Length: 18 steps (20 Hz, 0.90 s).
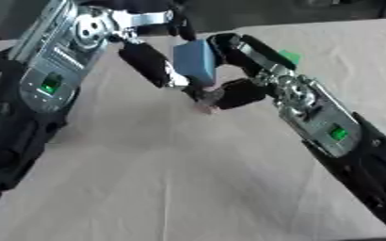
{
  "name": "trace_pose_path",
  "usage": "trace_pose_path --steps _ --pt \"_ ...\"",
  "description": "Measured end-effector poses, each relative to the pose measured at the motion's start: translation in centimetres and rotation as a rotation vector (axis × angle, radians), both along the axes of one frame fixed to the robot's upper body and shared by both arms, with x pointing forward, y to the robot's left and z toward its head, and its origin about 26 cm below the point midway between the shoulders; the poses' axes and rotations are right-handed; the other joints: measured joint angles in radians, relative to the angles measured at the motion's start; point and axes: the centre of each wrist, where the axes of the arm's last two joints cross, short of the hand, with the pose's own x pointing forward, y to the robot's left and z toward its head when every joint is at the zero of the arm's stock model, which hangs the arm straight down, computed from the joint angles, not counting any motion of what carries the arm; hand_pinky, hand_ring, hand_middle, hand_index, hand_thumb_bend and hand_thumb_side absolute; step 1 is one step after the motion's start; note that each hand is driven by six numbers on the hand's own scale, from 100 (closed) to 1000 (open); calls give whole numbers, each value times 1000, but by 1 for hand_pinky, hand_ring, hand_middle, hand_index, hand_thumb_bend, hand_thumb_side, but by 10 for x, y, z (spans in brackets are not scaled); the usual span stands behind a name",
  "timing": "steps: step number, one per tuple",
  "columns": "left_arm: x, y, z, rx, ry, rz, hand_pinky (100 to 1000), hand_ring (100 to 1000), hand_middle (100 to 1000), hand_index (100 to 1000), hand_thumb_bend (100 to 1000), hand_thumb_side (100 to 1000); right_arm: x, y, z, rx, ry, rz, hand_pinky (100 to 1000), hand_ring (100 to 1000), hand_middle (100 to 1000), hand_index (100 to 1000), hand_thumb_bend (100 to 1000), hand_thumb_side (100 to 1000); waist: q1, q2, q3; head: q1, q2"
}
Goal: Pick up the objects with one hand, pass them to the other hand, and then place them into the box on the other side of the table.
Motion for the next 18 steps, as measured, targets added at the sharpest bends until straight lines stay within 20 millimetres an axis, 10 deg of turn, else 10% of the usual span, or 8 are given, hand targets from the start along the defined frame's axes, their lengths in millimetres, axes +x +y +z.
trace_pose_path --steps 7,18 --pt "-1 -3 -2 -52 2 4 862 780 632 649 111 291 1 -2 -1 -12 0 -5 742 706 538 535 195 100 0 0 0 -1 0" --pt "-3 -7 -7 -128 6 30 815 677 493 475 100 138 2 -4 1 -48 -4 -25 763 773 662 667 454 100 0 0 -2 -1 0"
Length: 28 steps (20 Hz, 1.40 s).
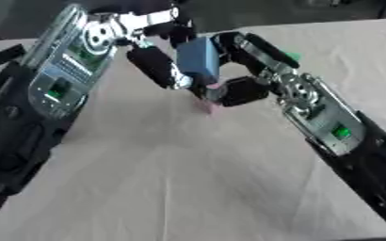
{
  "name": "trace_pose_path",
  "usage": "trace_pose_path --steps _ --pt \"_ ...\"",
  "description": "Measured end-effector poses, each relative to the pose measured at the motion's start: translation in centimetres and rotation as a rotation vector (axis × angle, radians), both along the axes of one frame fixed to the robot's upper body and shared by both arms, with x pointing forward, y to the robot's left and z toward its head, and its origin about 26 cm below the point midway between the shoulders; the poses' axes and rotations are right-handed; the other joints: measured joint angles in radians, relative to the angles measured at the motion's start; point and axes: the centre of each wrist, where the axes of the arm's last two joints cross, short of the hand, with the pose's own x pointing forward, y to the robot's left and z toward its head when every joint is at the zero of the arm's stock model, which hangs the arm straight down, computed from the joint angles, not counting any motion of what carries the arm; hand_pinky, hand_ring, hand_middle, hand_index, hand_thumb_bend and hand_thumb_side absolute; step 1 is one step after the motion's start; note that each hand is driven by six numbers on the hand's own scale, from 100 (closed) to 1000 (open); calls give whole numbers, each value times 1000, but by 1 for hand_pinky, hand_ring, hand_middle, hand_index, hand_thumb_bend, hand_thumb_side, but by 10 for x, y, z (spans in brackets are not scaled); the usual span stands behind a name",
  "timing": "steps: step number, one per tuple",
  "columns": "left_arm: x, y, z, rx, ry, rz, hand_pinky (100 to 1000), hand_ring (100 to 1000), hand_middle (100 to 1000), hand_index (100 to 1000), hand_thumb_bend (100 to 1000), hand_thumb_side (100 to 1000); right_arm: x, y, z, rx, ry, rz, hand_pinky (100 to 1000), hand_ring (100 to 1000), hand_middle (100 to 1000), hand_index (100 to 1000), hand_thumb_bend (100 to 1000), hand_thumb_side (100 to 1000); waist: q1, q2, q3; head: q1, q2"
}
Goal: Pick up the objects with one hand, pass them to the other hand, and then place them into the box on the other side of the table.
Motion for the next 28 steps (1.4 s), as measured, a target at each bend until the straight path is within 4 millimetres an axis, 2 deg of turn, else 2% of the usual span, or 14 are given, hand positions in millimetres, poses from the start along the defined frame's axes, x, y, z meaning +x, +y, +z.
trace_pose_path --steps 5,7,12,17,22,25,28 --pt "0 0 -3 0 1 7 807 664 468 455 100 100 0 -1 1 -46 -8 6 788 840 757 784 530 171 0 0 -2 0 0" --pt "0 0 -4 1 0 9 805 659 462 451 100 100 1 -2 1 -76 -16 18 798 859 783 820 504 218 0 0 -2 0 0" --pt "0 1 -8 7 1 19 803 653 449 442 103 100 3 -8 -1 -161 -36 35 802 868 800 843 461 314 0 0 -3 0 0" --pt "0 5 -13 6 11 27 803 651 446 441 100 100 4 -9 -5 -195 -32 20 801 870 803 844 452 328 0 0 -3 -1 0" --pt "1 23 -12 -25 4 81 802 645 442 432 100 100 4 -10 -6 -198 -27 1 800 872 806 845 440 342 0 0 -2 -8 0" --pt "10 54 -5 -80 -19 198 801 625 435 419 100 100 4 -12 -16 -210 8 -9 799 874 810 846 435 352 0 0 2 -13 0" --pt "13 68 -5 -126 -25 256 801 622 426 413 100 100 4 -12 -17 -211 14 -16 797 874 810 844 433 352 0 0 3 -18 0"
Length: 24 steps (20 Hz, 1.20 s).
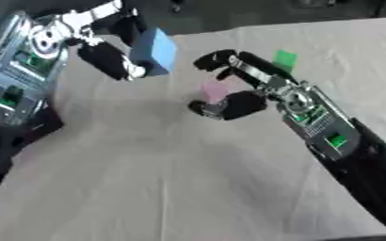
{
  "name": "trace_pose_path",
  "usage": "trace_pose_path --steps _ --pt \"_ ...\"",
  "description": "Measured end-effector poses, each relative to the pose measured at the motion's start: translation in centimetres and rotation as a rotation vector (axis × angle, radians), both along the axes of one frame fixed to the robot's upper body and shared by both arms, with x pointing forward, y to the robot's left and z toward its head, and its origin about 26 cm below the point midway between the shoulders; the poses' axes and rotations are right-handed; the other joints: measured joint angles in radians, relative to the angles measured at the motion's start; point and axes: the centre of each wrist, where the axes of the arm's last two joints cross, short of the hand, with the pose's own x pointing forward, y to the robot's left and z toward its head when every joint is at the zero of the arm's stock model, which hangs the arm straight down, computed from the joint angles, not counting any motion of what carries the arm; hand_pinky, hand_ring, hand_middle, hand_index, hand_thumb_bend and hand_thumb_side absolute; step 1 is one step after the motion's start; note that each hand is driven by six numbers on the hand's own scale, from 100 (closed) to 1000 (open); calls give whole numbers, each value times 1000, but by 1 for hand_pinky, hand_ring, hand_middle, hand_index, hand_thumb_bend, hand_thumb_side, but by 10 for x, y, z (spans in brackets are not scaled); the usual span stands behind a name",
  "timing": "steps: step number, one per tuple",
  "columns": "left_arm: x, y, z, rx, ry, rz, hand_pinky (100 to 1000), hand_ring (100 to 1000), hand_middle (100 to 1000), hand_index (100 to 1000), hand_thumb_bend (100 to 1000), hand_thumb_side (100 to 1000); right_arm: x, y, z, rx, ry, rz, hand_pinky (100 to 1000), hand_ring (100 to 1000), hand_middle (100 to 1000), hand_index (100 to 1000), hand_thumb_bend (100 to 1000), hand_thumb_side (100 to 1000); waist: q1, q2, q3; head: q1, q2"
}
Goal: Pick up the objects with one hand, pass them to the other hand, and then place them into the box on the other side of the table.
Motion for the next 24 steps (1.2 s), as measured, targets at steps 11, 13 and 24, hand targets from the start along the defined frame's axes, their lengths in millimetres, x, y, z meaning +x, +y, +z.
trace_pose_path --steps 11,13,24 --pt "-4 20 7 -80 -41 62 797 615 412 401 100 100 1 -1 -1 2 1 -7 796 874 813 843 429 360 0 1 -1 -1 0" --pt "-4 33 12 -93 -62 102 797 616 412 402 100 100 1 -1 -1 3 0 -7 795 874 813 843 431 359 0 1 -1 3 0" --pt "14 129 14 -1 -80 441 785 622 418 420 117 100 -2 -2 4 12 -17 -13 793 873 813 841 440 350 0 1 -6 104 0"
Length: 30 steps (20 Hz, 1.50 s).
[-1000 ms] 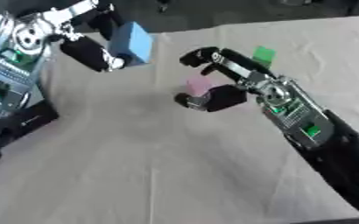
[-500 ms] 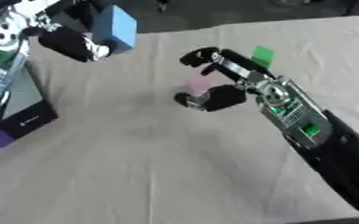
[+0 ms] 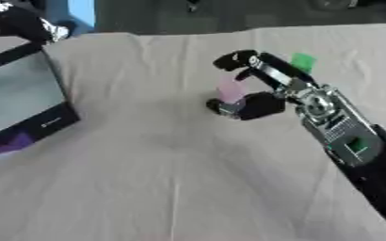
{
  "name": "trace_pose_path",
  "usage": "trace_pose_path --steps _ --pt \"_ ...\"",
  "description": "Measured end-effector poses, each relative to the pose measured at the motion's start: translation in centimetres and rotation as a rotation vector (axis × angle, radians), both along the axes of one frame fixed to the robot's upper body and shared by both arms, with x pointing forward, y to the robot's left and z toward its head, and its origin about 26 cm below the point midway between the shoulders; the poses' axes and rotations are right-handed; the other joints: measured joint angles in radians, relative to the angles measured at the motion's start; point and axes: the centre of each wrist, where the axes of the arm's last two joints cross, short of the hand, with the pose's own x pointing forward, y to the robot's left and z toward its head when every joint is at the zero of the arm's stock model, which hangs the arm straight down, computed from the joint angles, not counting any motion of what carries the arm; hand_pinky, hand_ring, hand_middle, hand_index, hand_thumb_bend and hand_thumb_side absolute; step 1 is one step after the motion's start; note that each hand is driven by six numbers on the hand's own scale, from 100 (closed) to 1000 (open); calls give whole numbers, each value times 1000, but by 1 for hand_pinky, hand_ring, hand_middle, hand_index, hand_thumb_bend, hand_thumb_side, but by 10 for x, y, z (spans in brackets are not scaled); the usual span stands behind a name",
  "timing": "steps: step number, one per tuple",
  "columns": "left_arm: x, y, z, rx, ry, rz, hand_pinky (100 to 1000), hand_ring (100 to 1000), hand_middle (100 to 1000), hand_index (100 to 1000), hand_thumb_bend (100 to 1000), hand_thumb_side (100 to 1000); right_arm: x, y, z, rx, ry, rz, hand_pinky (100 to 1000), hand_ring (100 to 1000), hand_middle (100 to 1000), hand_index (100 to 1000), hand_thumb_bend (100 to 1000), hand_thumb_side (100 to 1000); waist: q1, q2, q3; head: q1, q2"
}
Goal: Pick up the objects with one hand, pass them to the other hand, and then place them into the box on the other side of the table.
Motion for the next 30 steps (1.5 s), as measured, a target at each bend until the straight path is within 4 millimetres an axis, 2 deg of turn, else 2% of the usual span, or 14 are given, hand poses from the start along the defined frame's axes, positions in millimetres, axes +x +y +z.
trace_pose_path --steps 2,5,8,14,17,18,20,21,22,24,26,30 --pt "3 12 -3 20 13 43 781 626 422 431 176 100 -1 -1 2 1 -6 -1 792 872 811 839 450 339 0 0 0 7 0" --pt "10 44 -19 61 65 166 783 633 427 440 168 100 -3 -1 6 11 -21 -6 793 872 811 838 452 335 0 0 -1 7 -1" --pt "16 66 -32 79 113 251 785 637 430 447 141 100 -5 -2 10 22 -37 -9 792 872 811 838 454 332 0 0 -1 8 -2" --pt "26 91 -52 89 179 352 788 649 448 468 124 100 -7 -3 14 33 -48 -23 790 871 811 837 455 330 0 0 -2 36 -9" --pt "29 99 -58 98 198 385 804 677 496 532 168 100 -7 -4 15 41 -51 -27 790 871 811 837 456 331 0 0 -2 47 -10" --pt "29 102 -60 100 204 395 814 699 545 593 208 100 -7 -4 15 43 -51 -29 790 871 811 837 456 331 0 0 -3 49 -10" --pt "31 106 -64 101 221 409 828 745 658 764 377 289 -7 -4 16 44 -52 -31 791 872 811 838 456 332 0 0 -4 53 -11" --pt "32 107 -67 97 232 410 837 783 728 823 445 351 -7 -4 16 45 -53 -31 791 872 811 838 457 332 0 0 -5 55 -13" --pt "32 108 -69 95 244 410 848 812 771 861 543 468 -7 -4 16 44 -53 -31 791 872 811 838 456 333 0 0 -5 56 -15" --pt "33 110 -71 92 260 408 859 828 793 882 623 557 -8 -4 16 43 -54 -32 791 872 811 838 457 333 0 0 -5 56 -18" --pt "33 112 -72 89 272 403 862 833 799 886 650 572 -8 -5 16 40 -55 -34 791 872 811 838 458 333 0 0 -5 57 -18" --pt "33 113 -72 86 274 399 862 831 797 879 593 526 -8 -6 17 38 -56 -35 794 874 813 840 452 337 0 0 -6 60 -18"
